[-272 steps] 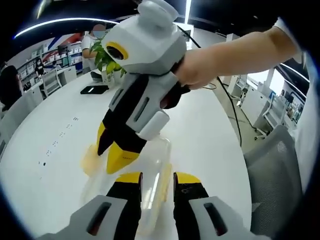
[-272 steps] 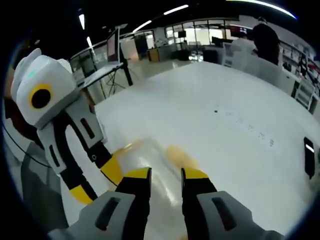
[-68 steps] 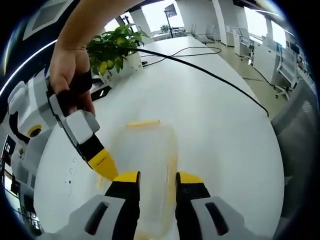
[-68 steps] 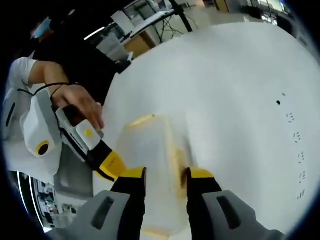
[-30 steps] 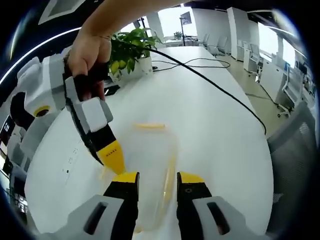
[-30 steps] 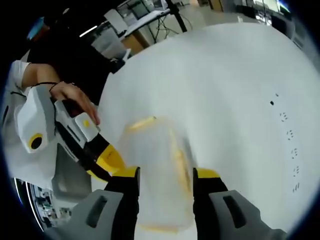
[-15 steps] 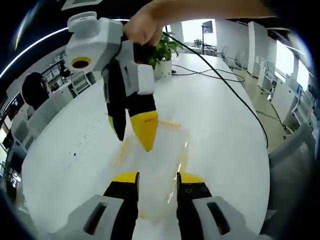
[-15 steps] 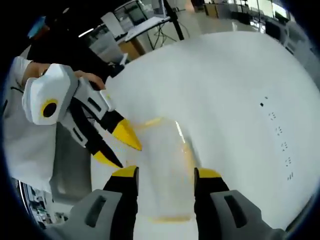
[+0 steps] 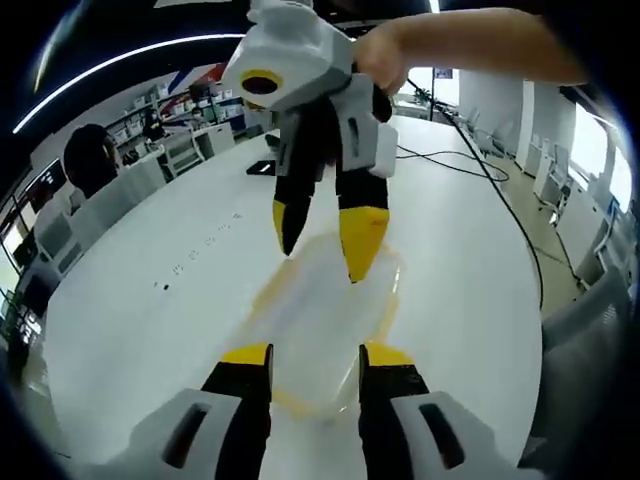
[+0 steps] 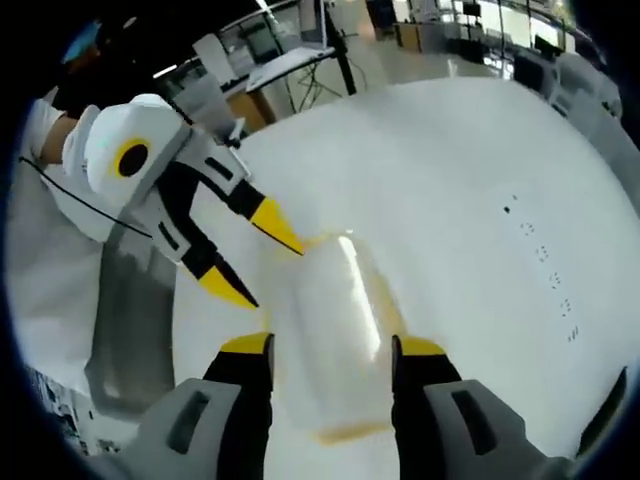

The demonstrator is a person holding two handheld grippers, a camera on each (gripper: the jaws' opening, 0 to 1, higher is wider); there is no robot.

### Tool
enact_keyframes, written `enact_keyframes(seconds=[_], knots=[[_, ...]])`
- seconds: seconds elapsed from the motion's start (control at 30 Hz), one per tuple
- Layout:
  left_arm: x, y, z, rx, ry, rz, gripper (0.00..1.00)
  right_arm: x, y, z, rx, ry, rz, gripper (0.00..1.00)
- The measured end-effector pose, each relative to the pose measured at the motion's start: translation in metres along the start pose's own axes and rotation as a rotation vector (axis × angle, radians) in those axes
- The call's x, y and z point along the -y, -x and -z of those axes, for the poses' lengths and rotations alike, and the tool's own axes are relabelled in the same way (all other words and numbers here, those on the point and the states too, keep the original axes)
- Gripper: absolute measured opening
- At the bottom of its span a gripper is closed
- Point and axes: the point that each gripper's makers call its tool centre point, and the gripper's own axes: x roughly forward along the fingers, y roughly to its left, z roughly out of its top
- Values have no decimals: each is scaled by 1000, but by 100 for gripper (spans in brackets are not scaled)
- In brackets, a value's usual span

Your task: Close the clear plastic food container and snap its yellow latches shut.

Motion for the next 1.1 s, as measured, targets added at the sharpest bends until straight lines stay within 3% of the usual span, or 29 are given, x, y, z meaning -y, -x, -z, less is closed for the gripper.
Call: enact_keyframes(seconds=[0.53,1.1], knots=[[-3,4,12,26,100,-42,31,-10,5,15,183,-72,143,46],[-5,7,24,9,164,-81,32,-24,6,34,287,-136,259,47]])
